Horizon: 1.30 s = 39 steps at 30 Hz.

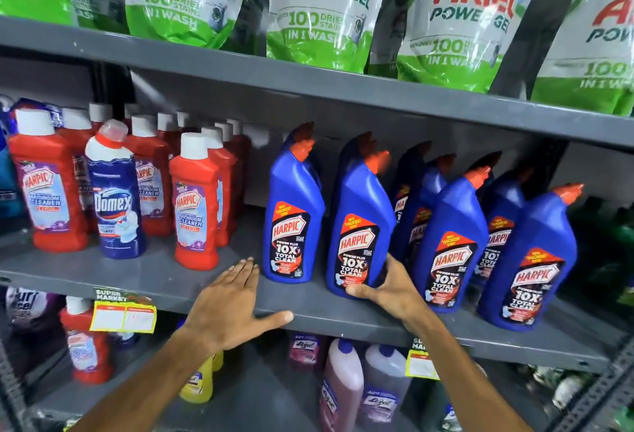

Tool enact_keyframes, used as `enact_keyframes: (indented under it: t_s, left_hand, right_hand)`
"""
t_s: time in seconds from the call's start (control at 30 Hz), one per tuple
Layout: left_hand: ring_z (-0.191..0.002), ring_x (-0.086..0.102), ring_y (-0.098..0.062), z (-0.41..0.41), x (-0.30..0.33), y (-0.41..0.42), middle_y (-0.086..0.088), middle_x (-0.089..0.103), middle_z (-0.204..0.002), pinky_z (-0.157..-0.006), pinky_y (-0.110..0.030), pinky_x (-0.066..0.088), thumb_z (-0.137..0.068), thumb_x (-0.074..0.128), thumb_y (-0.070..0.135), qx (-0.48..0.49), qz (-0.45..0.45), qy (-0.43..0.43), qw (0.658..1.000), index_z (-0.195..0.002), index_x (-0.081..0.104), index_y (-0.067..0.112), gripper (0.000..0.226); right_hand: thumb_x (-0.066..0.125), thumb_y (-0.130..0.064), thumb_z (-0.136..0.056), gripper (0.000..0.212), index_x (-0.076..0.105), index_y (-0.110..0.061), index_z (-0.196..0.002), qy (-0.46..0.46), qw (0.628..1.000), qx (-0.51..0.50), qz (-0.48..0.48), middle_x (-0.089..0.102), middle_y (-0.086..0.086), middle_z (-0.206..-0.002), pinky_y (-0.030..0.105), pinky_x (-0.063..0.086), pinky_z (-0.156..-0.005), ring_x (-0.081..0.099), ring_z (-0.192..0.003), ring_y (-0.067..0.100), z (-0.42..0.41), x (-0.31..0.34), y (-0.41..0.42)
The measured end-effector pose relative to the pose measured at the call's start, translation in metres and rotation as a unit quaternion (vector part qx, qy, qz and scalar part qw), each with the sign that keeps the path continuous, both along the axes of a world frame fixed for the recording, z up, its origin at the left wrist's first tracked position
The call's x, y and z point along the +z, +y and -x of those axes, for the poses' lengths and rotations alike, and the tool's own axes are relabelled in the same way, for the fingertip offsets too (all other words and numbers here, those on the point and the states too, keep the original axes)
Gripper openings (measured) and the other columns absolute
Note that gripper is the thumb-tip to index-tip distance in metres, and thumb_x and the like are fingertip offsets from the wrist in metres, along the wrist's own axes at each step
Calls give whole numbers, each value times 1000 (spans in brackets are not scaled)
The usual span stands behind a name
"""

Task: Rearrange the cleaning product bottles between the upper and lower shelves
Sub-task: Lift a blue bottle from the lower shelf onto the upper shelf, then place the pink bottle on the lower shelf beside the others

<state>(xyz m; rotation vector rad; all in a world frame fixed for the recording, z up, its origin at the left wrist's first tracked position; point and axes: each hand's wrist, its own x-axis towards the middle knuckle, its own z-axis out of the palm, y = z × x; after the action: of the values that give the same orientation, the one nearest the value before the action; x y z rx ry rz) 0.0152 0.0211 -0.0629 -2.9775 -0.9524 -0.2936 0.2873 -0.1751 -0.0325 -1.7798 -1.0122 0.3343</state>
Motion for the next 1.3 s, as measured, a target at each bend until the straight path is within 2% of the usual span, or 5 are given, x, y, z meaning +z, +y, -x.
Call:
enact_keyframes:
  t_s: [0.6, 0.7, 0.83, 1.1, 1.3]
  left_hand:
    - [-164, 13, -20, 10, 7, -21, -10, 16, -177, -131, -32, 4, -69, -1, 107, 11, 6, -49, 999, -168, 17, 7, 142]
    - [-165, 13, -27, 21, -26, -41, -17, 17, -176, -135, -38, 4, -92, 25, 91, -34, -75, -137, 987, -166, 20, 2, 116]
    - [-165, 8, -34, 39, -100, -71, -17, 5, -178, -134, -44, 4, -97, 48, 73, -115, -67, -163, 978, -167, 10, 2, 107]
    - [-165, 4, -33, 46, -219, -70, -20, 1, -177, -131, -52, 23, -99, 28, 80, -108, 40, 0, 993, -166, 8, -2, 108]
    - [-164, -14, -29, 19, -282, -31, -18, -19, -175, -134, -44, 4, -86, 22, 93, -84, 72, 89, 990, -165, -11, 1, 125]
  right_hand:
    - [103, -42, -60, 111, 45, -20, -152, -55, 990, -99, -88, 66, -13, -136, 21, 55, -104, 65, -119, -6, 29, -6, -18]
    - [86, -54, -83, 72, 55, -29, -143, -158, 954, -178, -181, 62, -22, -136, 15, 49, -103, 60, -125, -4, 60, -32, -45]
    - [77, -25, -96, 29, 65, -17, -121, -324, 907, -158, -218, 63, -9, -120, 24, 48, -101, 61, -114, 8, 93, -101, -72]
    - [81, -23, -93, 70, 46, -11, -152, -86, 984, -154, -7, 51, 0, -148, 24, 34, -120, 46, -139, 13, 118, -209, -75]
    - [88, -21, -86, 77, 45, -11, -149, 41, 983, -175, 26, 59, 6, -143, 32, 48, -110, 59, -131, 25, 110, -272, -54]
